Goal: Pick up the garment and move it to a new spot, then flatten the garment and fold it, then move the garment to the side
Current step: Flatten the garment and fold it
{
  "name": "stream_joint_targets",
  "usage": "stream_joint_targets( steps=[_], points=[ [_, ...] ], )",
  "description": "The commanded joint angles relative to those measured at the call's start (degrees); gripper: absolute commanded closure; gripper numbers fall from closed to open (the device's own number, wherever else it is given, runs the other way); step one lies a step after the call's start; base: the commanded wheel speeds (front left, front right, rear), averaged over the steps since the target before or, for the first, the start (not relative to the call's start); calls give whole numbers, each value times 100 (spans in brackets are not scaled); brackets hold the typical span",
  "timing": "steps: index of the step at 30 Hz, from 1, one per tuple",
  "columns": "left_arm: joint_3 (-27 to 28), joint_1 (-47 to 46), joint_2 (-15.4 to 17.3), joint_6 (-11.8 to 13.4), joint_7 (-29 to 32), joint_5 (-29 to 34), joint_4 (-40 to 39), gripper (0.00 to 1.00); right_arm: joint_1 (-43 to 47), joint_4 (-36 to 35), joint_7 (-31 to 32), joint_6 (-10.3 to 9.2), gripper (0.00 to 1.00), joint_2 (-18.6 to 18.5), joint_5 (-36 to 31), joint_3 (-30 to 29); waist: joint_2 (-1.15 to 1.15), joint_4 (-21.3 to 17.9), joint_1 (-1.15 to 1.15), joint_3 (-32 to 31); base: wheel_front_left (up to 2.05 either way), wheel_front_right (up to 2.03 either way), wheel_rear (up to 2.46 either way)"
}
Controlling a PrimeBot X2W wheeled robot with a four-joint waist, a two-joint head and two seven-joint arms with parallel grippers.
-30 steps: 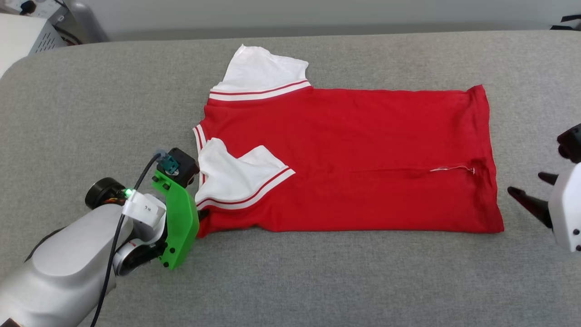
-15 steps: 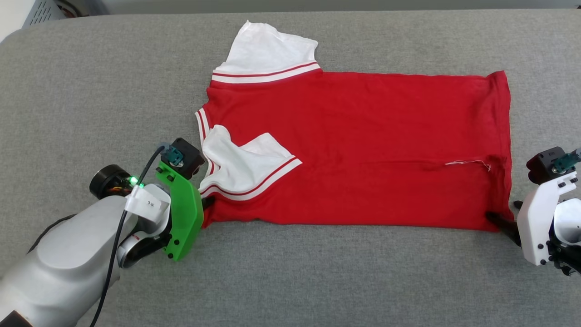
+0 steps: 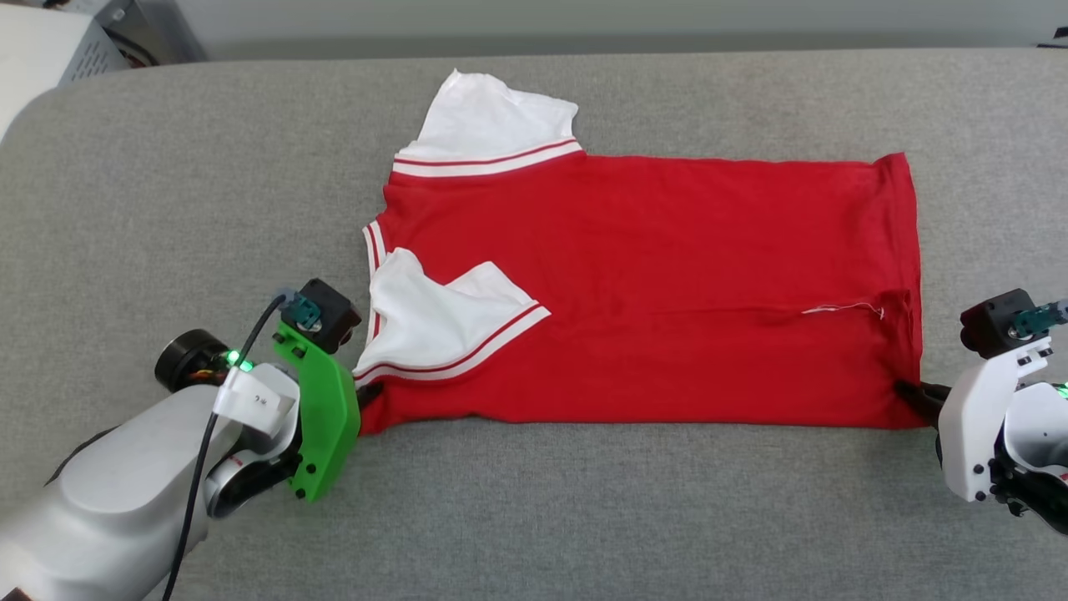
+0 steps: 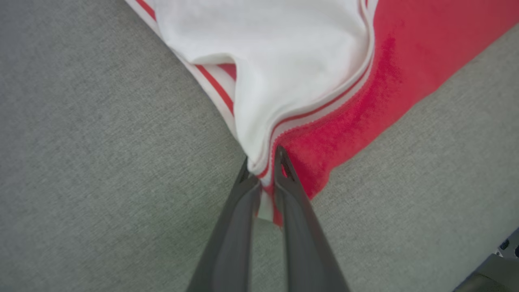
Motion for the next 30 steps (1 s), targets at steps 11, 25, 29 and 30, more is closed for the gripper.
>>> stream_joint_targets(
  steps=[11,25,29,30],
  points=[
    [-104,698,633,207,-22,-302,-838,100,933,-875,-241,1,100,-541,197,-373,0,-4,0,-706,0,0,0],
    [-278,1572,1043,873,-51,-520,-1765,100,2271,-1449,151,1,100,-499,73,-1375,0,-18,0,-633,0,0,0],
    [-302,1604,933,912,-46,-524,-1636,100,2277,-1299,298,1,100,-309,-43,-1432,0,-28,0,-508,0,0,0],
    [-306,1609,897,910,-45,-535,-1576,100,2261,-1218,326,1,100,-232,-57,-1432,0,-29,0,-471,0,0,0]
  ],
)
